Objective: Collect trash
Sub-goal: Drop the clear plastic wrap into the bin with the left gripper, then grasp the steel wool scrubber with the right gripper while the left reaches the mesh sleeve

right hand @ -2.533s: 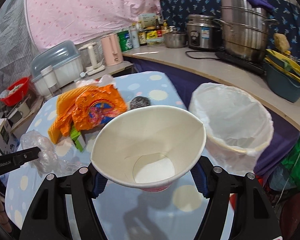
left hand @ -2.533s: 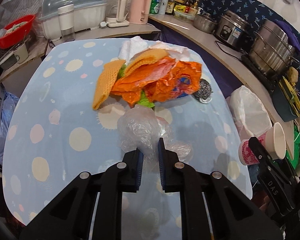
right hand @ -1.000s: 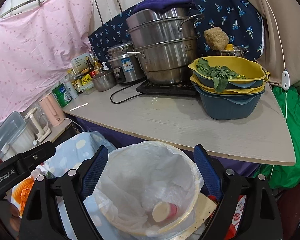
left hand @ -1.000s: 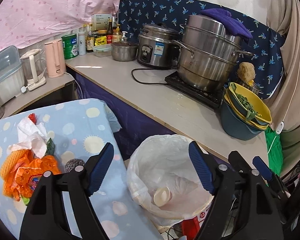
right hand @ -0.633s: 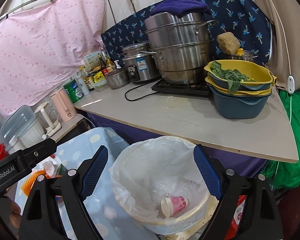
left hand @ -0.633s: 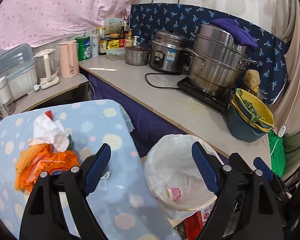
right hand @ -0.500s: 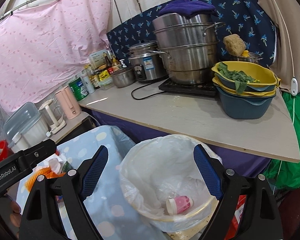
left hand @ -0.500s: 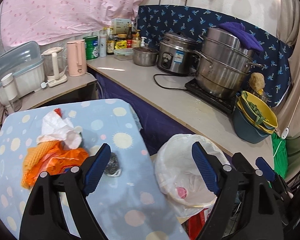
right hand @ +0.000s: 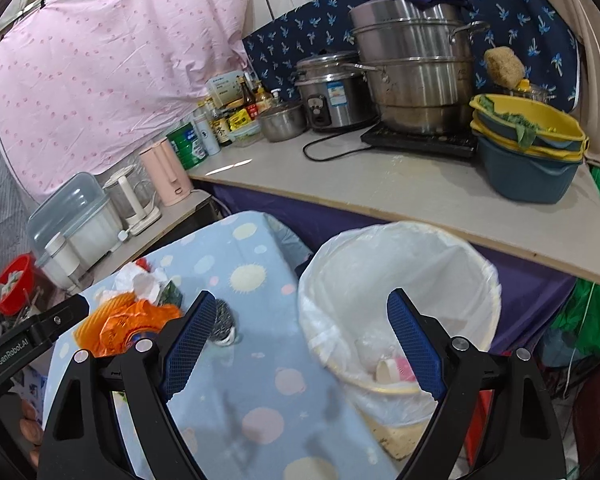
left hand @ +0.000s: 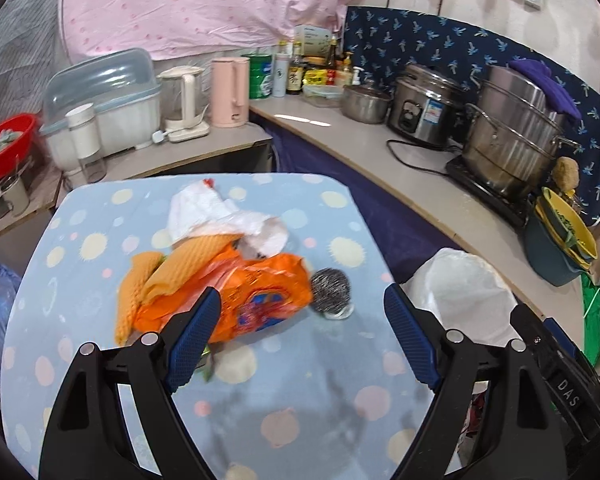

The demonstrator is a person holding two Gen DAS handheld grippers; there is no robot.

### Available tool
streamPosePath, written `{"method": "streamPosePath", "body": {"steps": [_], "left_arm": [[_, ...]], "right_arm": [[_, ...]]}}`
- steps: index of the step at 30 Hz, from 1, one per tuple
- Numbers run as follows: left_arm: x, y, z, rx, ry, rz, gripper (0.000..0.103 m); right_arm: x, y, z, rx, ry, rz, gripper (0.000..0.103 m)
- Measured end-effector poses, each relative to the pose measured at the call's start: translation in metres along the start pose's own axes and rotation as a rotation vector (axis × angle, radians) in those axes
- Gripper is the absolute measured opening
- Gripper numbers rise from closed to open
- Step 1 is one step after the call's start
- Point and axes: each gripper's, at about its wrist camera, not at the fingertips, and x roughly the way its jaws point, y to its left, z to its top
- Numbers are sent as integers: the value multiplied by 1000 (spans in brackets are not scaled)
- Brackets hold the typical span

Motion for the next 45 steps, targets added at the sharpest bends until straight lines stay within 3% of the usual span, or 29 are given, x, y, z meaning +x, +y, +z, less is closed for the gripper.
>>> {"method": "streamPosePath", "body": {"steps": [14, 23, 31, 45], "left_arm": [[13, 56, -41, -19, 46, 95, 79], [24, 67, -53, -14, 53, 152, 79], [36, 53, -56, 26, 65, 178, 79], [29, 41, -60, 4, 43, 205, 79]], "right_arm": [[34, 42, -71, -16, 138, 104, 84], [55, 37, -82, 20, 171, 136, 84], [74, 25, -92, 87, 205, 149, 84], [66, 16, -91, 73, 190, 142, 84]]}}
